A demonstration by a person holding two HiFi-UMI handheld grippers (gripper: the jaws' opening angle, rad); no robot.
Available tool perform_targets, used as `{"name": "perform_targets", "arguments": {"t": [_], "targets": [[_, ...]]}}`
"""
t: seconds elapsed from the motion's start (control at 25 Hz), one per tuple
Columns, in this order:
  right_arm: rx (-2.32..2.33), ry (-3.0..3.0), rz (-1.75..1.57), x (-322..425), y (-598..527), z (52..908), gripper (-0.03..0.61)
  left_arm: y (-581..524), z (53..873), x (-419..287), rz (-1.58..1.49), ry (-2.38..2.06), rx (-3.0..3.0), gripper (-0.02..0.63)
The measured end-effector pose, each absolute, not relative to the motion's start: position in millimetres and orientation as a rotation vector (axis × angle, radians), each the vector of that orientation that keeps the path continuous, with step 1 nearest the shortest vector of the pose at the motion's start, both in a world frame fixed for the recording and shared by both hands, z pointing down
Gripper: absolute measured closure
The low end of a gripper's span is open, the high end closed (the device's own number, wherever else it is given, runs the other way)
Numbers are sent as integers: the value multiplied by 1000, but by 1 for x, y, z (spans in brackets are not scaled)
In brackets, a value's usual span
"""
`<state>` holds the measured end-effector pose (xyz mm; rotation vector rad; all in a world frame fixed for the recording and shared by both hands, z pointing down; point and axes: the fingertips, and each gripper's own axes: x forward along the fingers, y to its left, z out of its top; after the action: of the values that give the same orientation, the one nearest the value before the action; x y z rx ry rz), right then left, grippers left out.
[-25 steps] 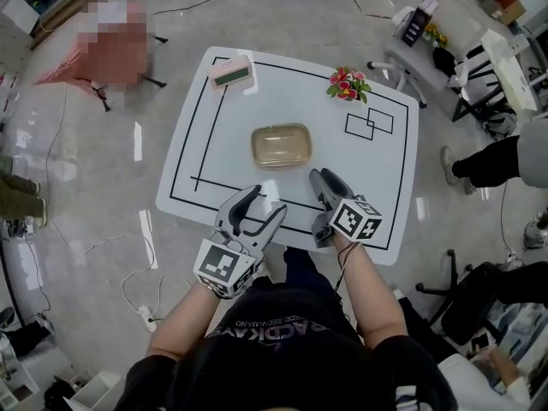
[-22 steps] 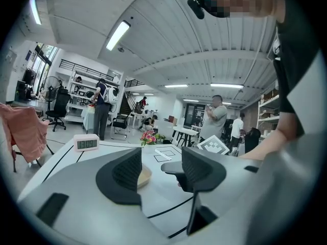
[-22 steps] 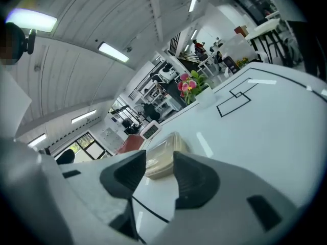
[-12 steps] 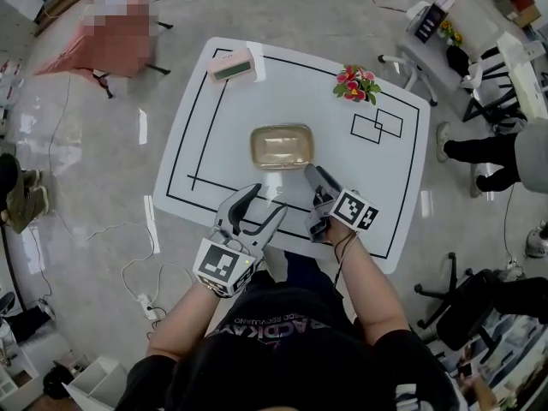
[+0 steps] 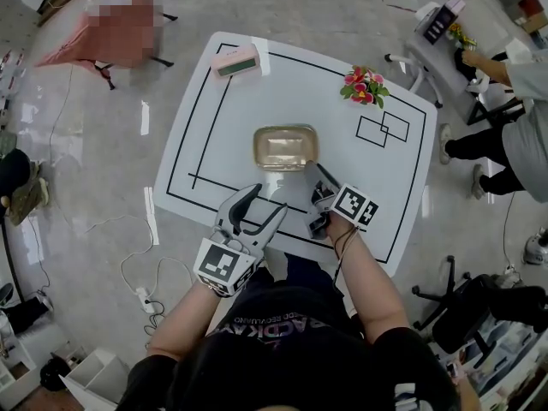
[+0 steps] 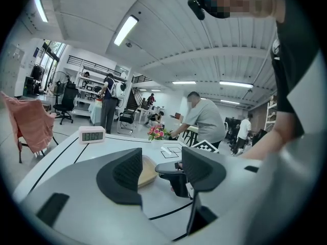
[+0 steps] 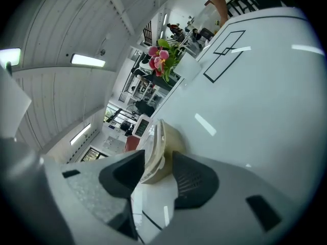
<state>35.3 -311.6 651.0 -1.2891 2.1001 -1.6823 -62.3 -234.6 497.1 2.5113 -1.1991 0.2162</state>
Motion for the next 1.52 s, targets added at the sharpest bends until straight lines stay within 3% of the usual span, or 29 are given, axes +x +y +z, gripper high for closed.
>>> {"name": "perform_targets", "arguments": {"t": [1.04,1.32,1.52], "targets": [[-1252,2074,-1630,35,-300,632,511,-218,489,-75,197,-1191,2528,374],[-1174,2151,-1486,25,-295,584,534,-210,478,-82,181,-1204,2542,376],[-1204,2456,-1192,6,-286,537,540,-203,471,-93,152,-1229,2537,390]]}}
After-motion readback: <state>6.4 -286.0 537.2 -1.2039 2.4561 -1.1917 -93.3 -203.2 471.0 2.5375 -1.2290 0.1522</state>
